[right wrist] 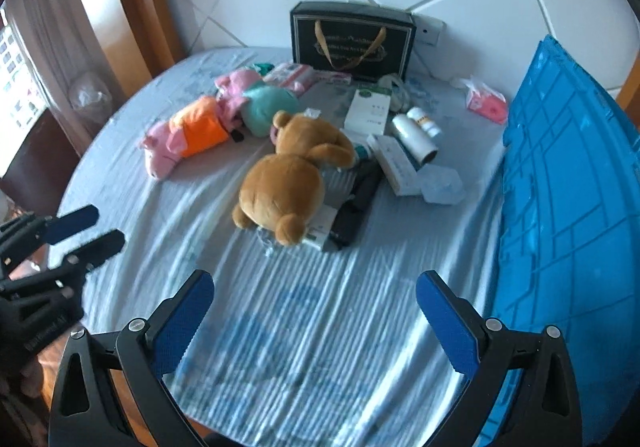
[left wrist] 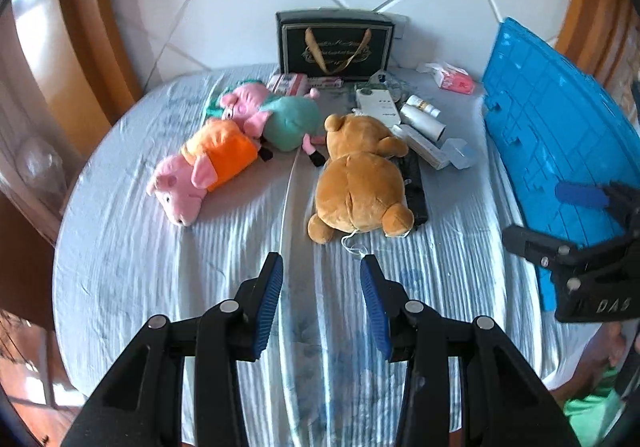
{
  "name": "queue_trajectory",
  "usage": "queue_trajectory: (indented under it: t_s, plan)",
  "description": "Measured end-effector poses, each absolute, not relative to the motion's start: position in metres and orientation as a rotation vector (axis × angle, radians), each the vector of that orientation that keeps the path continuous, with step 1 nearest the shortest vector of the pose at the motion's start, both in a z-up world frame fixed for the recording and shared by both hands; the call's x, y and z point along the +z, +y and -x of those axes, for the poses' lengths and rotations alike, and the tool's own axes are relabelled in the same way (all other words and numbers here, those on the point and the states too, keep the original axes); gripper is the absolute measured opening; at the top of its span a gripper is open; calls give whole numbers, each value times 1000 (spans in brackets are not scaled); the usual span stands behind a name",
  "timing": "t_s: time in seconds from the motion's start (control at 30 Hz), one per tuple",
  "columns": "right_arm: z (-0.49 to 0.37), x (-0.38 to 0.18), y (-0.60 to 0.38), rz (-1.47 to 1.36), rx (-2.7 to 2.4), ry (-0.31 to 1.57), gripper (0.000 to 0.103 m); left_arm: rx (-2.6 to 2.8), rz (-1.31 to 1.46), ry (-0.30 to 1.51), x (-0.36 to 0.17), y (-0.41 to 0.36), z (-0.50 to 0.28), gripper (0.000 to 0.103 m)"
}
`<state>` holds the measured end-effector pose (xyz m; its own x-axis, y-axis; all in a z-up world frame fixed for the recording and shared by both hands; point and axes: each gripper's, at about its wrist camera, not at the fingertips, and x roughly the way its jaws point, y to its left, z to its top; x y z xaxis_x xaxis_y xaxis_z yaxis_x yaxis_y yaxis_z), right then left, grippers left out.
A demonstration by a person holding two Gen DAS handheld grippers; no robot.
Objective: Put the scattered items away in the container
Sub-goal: 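Withdraw both tools from the crate back over the table, then grasp the brown teddy bear with the right tool while the left tool pushes it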
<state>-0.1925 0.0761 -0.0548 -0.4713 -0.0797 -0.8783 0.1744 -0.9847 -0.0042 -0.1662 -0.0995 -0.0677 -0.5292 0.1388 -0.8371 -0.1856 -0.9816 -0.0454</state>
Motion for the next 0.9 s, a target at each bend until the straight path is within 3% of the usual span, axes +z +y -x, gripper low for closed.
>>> queue_trajectory:
  t_s: [0.6,0.9]
  plan:
    - [267,-159,141,-1605,-2563,153,103,2502,1641,-220,-176,-12,233,39]
    - [276,-174,155,-1648,-2528,87,103,2549,1692,-101,-205,-5,266,42]
